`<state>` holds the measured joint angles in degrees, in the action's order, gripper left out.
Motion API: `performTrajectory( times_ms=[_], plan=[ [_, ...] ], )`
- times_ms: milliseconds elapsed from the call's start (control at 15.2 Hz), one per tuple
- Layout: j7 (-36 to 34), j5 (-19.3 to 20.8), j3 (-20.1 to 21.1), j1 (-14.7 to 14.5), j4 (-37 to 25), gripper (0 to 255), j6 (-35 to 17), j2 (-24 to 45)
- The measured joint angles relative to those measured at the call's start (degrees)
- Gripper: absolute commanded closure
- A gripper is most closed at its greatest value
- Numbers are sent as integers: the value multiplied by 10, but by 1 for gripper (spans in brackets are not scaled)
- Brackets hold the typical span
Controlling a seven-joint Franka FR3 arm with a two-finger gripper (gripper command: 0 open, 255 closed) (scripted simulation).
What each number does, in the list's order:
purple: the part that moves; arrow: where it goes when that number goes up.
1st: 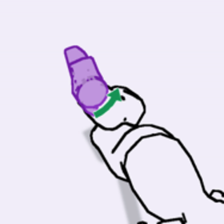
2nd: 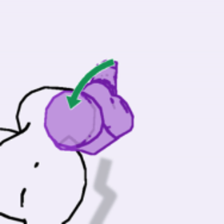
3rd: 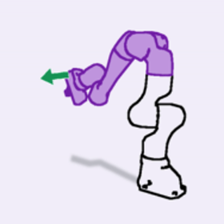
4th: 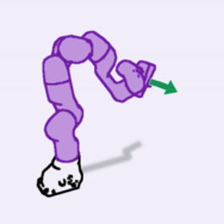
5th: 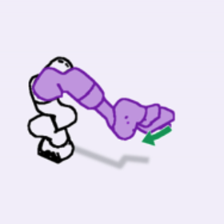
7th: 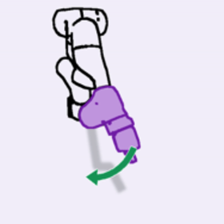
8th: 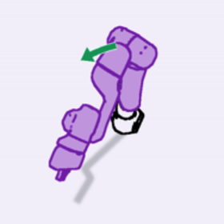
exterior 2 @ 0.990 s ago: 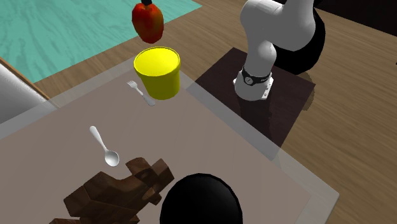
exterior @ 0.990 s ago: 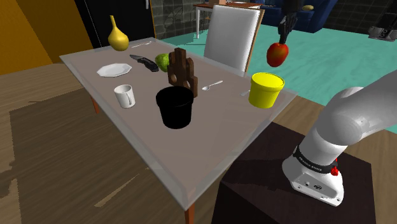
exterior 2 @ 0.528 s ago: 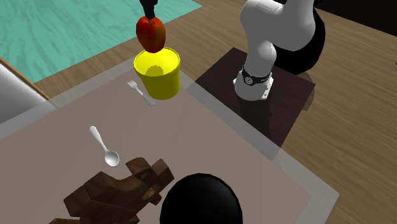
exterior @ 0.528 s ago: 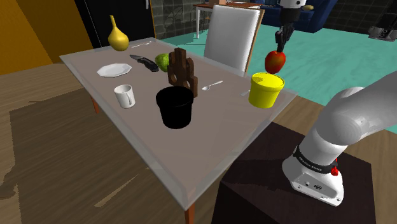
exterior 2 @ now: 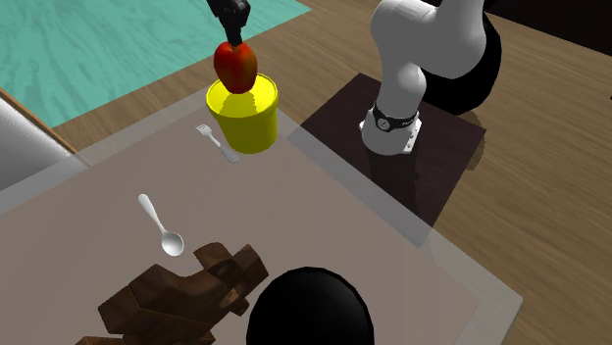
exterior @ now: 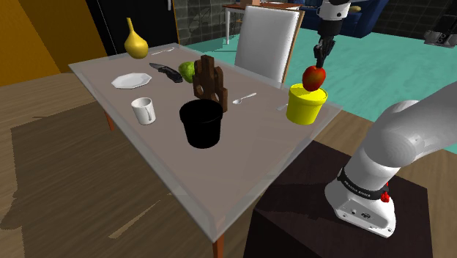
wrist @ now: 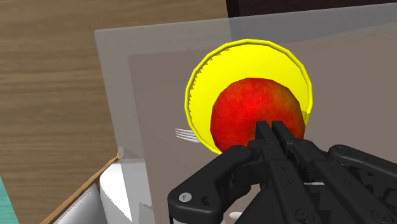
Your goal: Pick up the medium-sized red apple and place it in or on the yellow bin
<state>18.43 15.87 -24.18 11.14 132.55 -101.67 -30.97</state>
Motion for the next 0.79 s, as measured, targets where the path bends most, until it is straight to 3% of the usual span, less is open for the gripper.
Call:
performTrajectory(
  times_ms=[264, 330, 792],
  plan=[
    [0, 0, 0, 0, 1, 255, -1, 0],
    [0, 0, 0, 0, 1, 0, -1, 0],
    [0, -2, 1, -1, -9, 0, 7, 2]
  ],
)
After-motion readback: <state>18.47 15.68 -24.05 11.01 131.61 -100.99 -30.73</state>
